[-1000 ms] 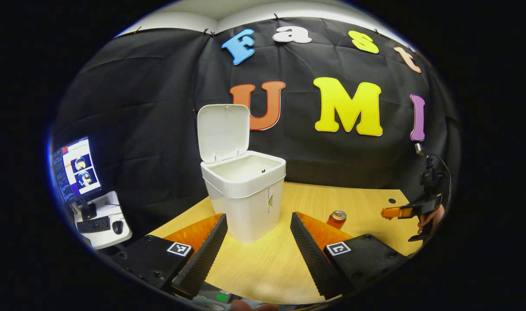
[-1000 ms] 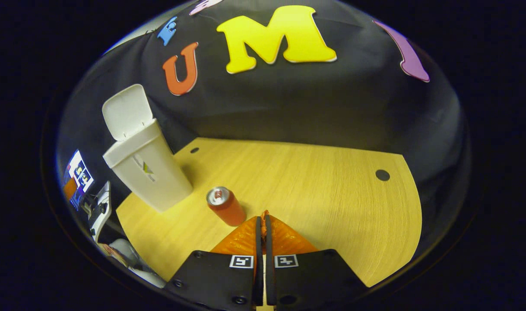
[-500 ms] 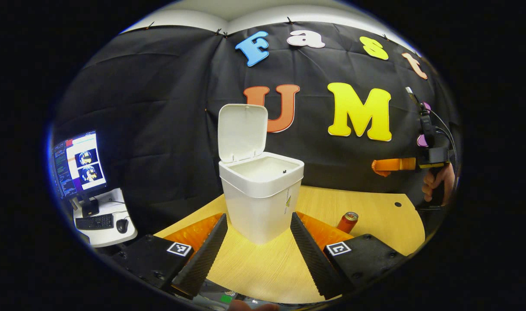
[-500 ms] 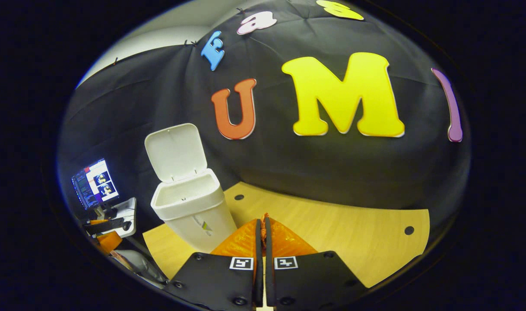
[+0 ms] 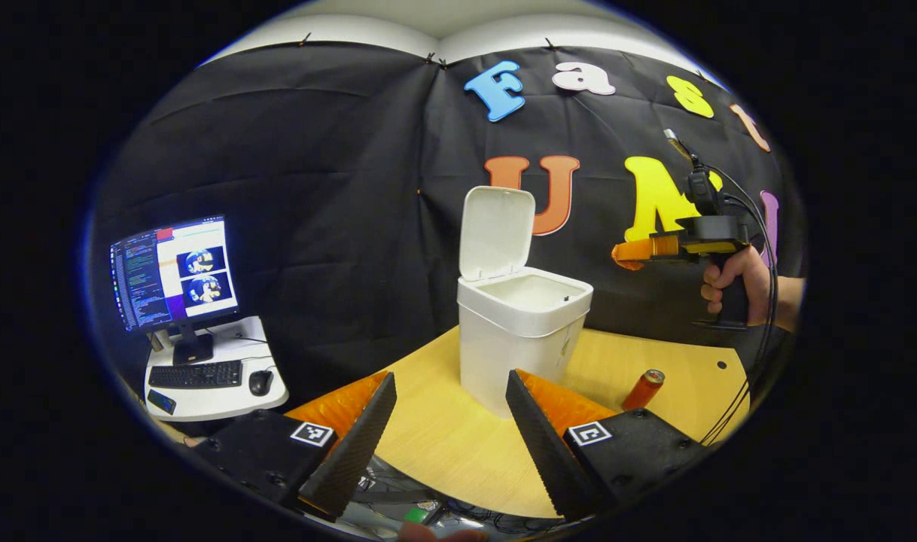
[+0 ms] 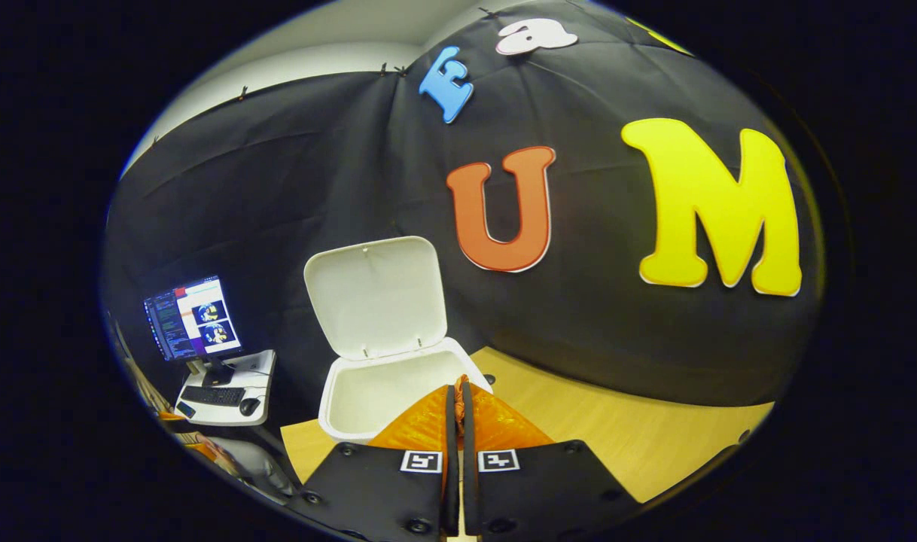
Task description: Press the lid of the desktop garbage bin to open it, pick up the crumpled paper on the desktop and throw it into the bin, then pick up the pop can on the desktop and drop it into the bin, and finally close the garbage bin lid.
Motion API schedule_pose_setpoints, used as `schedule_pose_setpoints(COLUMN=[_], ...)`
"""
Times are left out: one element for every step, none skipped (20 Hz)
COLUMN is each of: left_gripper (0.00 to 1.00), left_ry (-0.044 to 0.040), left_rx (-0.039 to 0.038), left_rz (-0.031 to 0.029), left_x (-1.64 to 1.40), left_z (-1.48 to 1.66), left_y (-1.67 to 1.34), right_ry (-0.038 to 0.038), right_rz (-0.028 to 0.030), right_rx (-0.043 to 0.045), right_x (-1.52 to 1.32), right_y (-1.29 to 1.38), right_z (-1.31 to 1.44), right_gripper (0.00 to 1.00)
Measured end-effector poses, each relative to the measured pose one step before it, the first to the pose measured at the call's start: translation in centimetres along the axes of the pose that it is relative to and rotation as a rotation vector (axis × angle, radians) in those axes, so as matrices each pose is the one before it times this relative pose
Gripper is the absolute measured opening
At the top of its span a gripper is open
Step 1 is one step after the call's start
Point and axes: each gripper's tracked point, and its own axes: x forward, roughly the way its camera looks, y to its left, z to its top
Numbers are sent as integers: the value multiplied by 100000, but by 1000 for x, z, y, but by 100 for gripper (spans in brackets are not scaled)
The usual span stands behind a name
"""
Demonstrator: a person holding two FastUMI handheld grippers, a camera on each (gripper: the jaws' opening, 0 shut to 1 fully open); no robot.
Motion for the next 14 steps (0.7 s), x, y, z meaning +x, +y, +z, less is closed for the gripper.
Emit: schedule_pose_setpoints(left_gripper=[97, 97, 97, 97, 97, 97, 97, 97, 97, 97, 97, 97, 97, 97], left_ry=[-79, 280, 39, -33, -58, -187, -61, 150, 371, 409, 30, -54, -397, -505], left_rx=[-1159, -1131, -1122, -807, -411, 49, 303, 194, -32, -230, 59, 413, 633, 685], left_rz=[1669, 1650, 1026, 1099, 1266, 1065, 1179, 832, 354, -270, -324, -68, 85, 230], left_x=[-126, -214, -266, -234, -188, -229, -107, -118, -61, -172, -109, -93, -26, 1], left_z=[-12, -15, -126, 2, 75, -70, -95, -151, -92, -126, -20, 9, 83, 198], left_y=[714, 599, 453, 400, 481, 408, 581, 323, 166, 64, 16, 22, 88, 154], right_ry=[725, 834, 1053, 1237, 1186, 964, 779, 360, 825, 736, 442, 260, -13, 1], right_rz=[1531, 1527, 880, 906, 445, 223, -1270, -687, -175, -107, 254, -419, -297, -1297], right_rx=[-1460, -1746, -1746, -1424, -1125, -977, -1389, -1215, -639, -116, -411, -693, -736, -775], right_x=[1032, 1103, 1079, 1058, 862, 768, 792, 609, 474, 1049, -215, 586, 216, 275], right_y=[1065, 886, 747, 692, 617, 430, 119, 83, 295, 213, 285, 45, 80, -184], right_z=[-44, 28, -231, -107, -224, -217, -285, -165, -232, 33, -381, -133, -124, -17], right_gripper=[2, 2, 2, 2, 2, 2, 2, 3, 3, 2, 5, 12, 14, 21])
